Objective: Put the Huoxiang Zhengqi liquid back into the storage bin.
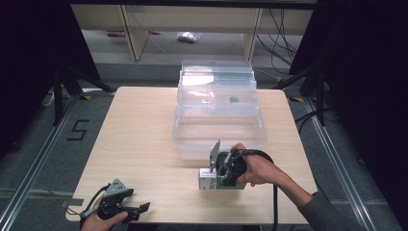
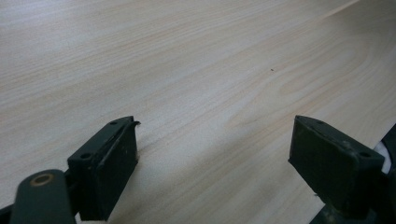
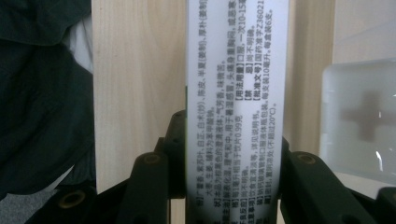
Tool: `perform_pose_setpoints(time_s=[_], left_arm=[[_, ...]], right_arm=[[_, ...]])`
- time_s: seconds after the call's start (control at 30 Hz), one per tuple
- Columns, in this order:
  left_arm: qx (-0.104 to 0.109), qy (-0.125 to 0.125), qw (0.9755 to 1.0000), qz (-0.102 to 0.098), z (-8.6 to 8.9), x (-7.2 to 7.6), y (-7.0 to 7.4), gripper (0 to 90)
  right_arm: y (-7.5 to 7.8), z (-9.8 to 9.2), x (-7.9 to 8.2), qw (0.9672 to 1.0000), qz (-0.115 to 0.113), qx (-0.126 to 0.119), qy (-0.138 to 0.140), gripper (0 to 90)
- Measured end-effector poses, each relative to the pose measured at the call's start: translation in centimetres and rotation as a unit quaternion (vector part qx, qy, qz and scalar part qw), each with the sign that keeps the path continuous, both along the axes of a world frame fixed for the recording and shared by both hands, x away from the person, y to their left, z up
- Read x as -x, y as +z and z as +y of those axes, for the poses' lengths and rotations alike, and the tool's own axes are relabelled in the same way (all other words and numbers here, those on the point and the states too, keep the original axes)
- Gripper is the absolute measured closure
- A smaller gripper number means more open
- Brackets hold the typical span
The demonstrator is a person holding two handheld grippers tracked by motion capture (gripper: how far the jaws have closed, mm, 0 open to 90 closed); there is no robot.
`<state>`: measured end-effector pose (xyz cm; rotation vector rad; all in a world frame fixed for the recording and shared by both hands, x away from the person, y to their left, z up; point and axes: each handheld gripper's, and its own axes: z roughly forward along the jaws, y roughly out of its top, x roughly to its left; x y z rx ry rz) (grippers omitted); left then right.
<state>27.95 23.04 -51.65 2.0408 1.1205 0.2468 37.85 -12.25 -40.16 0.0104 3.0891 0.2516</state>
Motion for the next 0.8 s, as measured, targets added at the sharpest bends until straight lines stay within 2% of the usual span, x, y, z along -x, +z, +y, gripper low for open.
perform_pose_setpoints(time_s=[0.1,0.13,0.17,0.23,0.27,0.3,0.33,0.4,0.5,0.53,0.6,0.67,0.73,0.8], left_arm=[[0.001,-0.007,1.0,0.003,0.0,0.0,0.0,14.8],[0.003,-0.001,1.0,0.002,0.0,0.0,0.0,14.8],[0.006,0.002,1.0,0.0,-0.1,0.0,0.0,14.8],[0.006,0.003,1.0,0.0,-0.1,0.0,0.0,14.8],[0.014,0.003,0.9999,0.001,-0.1,0.1,0.0,14.8],[0.014,0.003,0.9999,0.001,-0.1,0.1,0.0,14.8],[0.015,0.004,0.9999,0.0,-0.2,0.1,0.0,14.8],[0.007,0.004,1.0,0.0,-0.1,0.0,0.0,14.8],[0.011,0.003,0.9999,0.002,-0.1,0.0,-0.1,14.8],[0.015,0.004,0.9999,0.001,-0.1,0.0,0.0,14.8],[0.016,0.004,0.9999,0.0,-0.1,0.0,0.0,14.8],[0.014,0.004,0.9999,0.0,-0.1,0.0,-0.1,14.8],[0.012,0.003,0.9999,0.001,-0.1,0.1,0.0,14.8],[0.013,0.004,0.9999,0.001,-0.1,0.1,0.0,14.8]], right_arm=[[0.3,-0.2,-0.1,1.0,0.0,-0.003,-0.003,64.8],[0.6,-0.4,-0.2,1.0,0.001,-0.003,-0.003,64.9],[0.8,-0.5,-0.1,0.9998,0.004,0.003,-0.018,64.9],[1.1,-0.6,-0.2,0.9998,0.003,0.001,-0.019,64.9],[1.4,-0.6,-0.4,1.0,0.002,0.0,-0.002,64.9],[1.5,-0.7,-0.5,1.0,-0.001,-0.004,0.003,64.9],[1.8,-0.7,-0.3,0.9999,0.002,-0.001,-0.017,64.9],[2.3,-0.8,-0.5,0.9999,-0.002,-0.006,-0.013,64.9],[3.1,-0.8,-0.6,0.9998,-0.002,-0.01,-0.017,64.9],[3.2,-0.8,-0.8,0.9999,-0.006,-0.011,-0.001,64.9],[3.8,-1.0,-1.0,0.9999,-0.007,-0.015,0.0,65.0],[4.1,-1.1,-1.0,0.9998,-0.006,-0.012,-0.011,65.0],[4.3,-1.2,-1.5,0.9996,-0.014,-0.023,0.007,65.0],[4.6,-1.4,-1.5,0.9997,-0.009,-0.024,0.002,65.0]])
